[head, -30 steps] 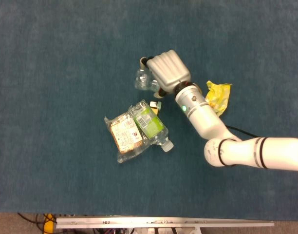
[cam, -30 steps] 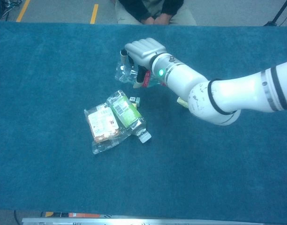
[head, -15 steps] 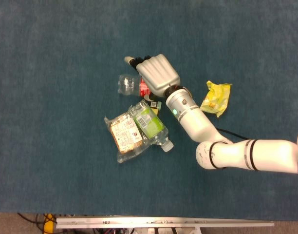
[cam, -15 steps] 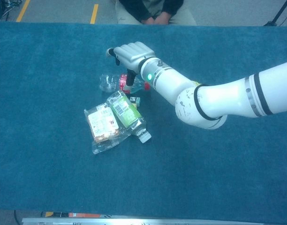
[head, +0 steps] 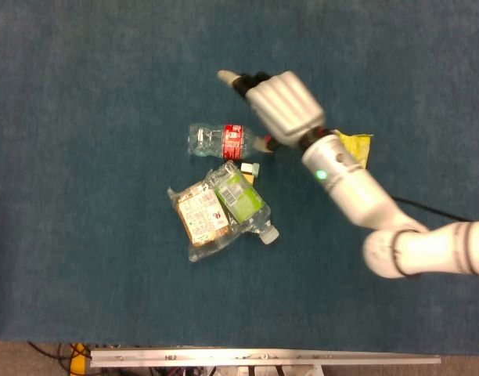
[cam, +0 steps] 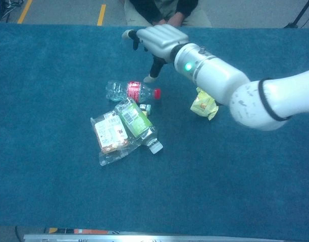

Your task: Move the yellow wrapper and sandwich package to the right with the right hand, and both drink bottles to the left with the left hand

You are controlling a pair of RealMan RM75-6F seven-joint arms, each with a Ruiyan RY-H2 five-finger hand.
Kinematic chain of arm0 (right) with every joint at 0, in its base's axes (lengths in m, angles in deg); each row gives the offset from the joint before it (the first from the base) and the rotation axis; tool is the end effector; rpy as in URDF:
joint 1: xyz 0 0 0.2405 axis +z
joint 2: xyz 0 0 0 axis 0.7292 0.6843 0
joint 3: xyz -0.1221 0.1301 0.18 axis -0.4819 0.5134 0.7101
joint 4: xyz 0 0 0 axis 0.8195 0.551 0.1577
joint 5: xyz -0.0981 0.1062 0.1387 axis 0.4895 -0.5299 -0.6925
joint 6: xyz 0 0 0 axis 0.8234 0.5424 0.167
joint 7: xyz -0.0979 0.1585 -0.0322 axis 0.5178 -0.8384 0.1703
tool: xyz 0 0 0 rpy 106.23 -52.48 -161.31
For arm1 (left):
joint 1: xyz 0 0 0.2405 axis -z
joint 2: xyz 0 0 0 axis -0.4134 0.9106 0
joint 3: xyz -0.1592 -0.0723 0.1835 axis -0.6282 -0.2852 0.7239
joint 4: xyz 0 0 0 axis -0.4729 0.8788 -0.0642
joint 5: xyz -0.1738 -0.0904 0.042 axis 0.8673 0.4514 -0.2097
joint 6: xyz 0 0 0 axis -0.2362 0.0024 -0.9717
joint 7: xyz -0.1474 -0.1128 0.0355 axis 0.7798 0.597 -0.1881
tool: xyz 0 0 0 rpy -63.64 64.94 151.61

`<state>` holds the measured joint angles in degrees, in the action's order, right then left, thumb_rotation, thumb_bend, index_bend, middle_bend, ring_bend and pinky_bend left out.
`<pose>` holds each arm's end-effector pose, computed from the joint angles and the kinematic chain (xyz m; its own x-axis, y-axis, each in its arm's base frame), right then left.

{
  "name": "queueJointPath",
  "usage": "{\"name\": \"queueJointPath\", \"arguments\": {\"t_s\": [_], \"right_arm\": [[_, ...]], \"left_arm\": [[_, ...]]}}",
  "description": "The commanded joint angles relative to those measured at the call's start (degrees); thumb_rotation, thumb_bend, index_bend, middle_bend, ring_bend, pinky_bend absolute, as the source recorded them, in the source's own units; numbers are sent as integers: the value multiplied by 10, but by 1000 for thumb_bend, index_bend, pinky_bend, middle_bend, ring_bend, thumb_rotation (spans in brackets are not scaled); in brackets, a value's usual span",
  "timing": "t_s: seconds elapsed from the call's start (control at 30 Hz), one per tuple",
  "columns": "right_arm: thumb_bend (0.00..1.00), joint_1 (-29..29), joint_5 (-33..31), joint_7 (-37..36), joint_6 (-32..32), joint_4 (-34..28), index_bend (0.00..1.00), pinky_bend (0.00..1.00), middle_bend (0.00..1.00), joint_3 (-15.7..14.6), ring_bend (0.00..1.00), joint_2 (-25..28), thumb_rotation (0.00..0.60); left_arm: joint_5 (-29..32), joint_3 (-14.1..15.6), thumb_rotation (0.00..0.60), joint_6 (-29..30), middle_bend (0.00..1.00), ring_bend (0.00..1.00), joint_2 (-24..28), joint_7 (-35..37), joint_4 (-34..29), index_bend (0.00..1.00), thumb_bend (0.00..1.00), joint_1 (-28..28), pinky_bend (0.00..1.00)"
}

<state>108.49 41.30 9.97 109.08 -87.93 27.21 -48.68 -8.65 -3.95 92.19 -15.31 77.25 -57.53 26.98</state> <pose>-0.0129 -0.3951 -0.0551 0.5078 -0.2607 0.8211 -0.8028 -0.4889 0.3412 -0.3250 0.1965 0.1730 0.4599 0.1354 0.8776 0.8862 -0.0083 -0.4632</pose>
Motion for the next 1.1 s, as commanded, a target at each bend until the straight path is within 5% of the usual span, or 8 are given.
{"name": "queueJointPath", "arguments": {"t_s": [0.03, 0.27, 0.47, 0.57, 0.97, 1.0, 1.1], "right_arm": [[99, -38, 45, -18, 29, -58, 56, 549, 263, -23, 292, 59, 600], [53, -100, 130, -62, 70, -128, 56, 541, 263, -58, 287, 143, 600], [51, -142, 189, -95, 88, -155, 56, 536, 263, -87, 287, 194, 600], [52, -156, 211, -106, 93, -162, 56, 536, 263, -93, 287, 209, 600], [51, -200, 262, -147, 103, -164, 56, 536, 263, -107, 287, 246, 600], [51, -203, 265, -151, 103, -162, 56, 536, 263, -107, 287, 247, 600], [52, -213, 275, -170, 98, -152, 55, 536, 263, -110, 287, 251, 600]], "left_arm": [[-11, 8, 600, -29, 207, 135, 10, 2, -17, 159, 394, 18, 126], [-19, 22, 585, -108, 101, 36, 24, -16, -57, 1, 371, 60, 92], [-15, 20, 398, -168, 40, 8, 7, -55, -81, 0, 358, 99, 92], [-11, 18, 365, -191, 17, 5, -7, -68, -91, 0, 356, 115, 92], [51, 14, 372, -296, 0, 0, -50, -111, -128, 0, 276, 177, 92], [56, 14, 384, -299, 0, 0, -54, -117, -129, 0, 272, 180, 92], [52, 17, 539, -304, 0, 0, -75, -119, -121, 0, 270, 187, 92]]}}
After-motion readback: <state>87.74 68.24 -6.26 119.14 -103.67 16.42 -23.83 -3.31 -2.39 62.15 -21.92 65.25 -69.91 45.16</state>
